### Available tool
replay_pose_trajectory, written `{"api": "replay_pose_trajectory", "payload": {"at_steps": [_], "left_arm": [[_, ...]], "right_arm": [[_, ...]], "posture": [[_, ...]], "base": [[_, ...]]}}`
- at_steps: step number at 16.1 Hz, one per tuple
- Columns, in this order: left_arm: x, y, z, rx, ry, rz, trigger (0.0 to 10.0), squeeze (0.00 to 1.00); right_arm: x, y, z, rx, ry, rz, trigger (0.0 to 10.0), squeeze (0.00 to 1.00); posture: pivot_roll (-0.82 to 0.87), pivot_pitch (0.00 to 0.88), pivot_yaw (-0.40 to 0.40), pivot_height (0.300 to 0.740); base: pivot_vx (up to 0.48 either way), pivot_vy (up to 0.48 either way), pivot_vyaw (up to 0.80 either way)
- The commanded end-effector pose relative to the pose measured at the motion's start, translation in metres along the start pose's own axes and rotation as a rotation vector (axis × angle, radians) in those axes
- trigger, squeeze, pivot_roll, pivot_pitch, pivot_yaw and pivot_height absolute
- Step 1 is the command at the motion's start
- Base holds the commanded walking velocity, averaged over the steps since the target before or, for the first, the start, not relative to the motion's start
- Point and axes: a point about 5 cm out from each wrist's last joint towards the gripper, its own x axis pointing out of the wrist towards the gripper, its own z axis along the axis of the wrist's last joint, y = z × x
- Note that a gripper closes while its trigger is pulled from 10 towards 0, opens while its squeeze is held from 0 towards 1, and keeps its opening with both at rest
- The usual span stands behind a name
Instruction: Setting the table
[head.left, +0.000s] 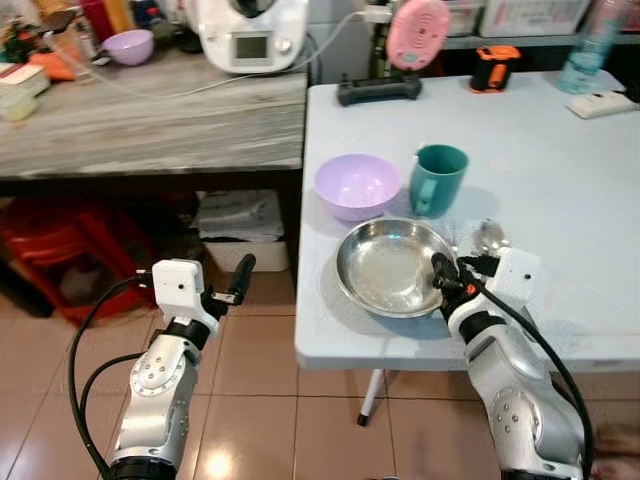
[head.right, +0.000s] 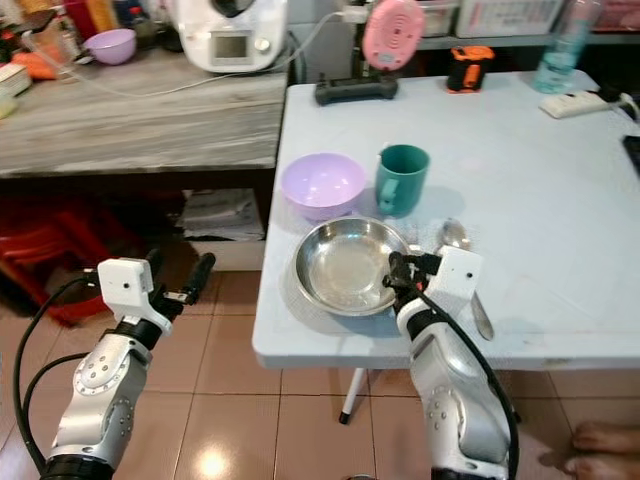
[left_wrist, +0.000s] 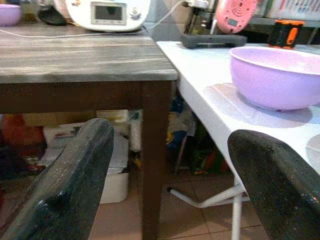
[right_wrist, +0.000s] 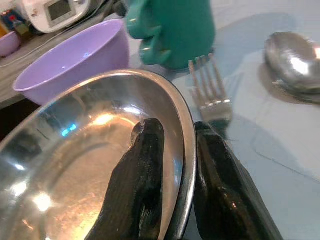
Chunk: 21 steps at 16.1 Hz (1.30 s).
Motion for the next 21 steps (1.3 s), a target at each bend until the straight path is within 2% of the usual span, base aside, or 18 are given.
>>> {"api": "replay_pose_trajectory", "payload": {"at_steps": [1, 12, 21], "left_arm": [[0.0003, 0.0013, -0.0010, 0.003, 0.008, -0.009, 10.0, 0.00], [0.0013, 0.0080, -0.0019, 0.006, 0.009, 0.024, 10.0, 0.00], [0.0023, 0.0043, -0.0066, 0.009, 0.019, 0.019, 10.0, 0.00]], "right_arm": [[-0.0010, 0.0060, 0.0028, -0.007, -0.023, 0.019, 10.0, 0.00], [-0.0023, 0.0099, 0.0040, -0.021, -0.068, 0.051, 10.0, 0.00], [-0.0009, 0.0113, 0.0101, -0.010, -0.114, 0.063, 10.0, 0.00]], "posture": [[-0.13, 0.079, 0.070, 0.740], [-0.12, 0.075, 0.077, 0.740], [-0.12, 0.069, 0.079, 0.740]], "base": [[0.000, 0.300, -0.54], [0.000, 0.350, -0.06], [0.000, 0.404, 0.00]]}}
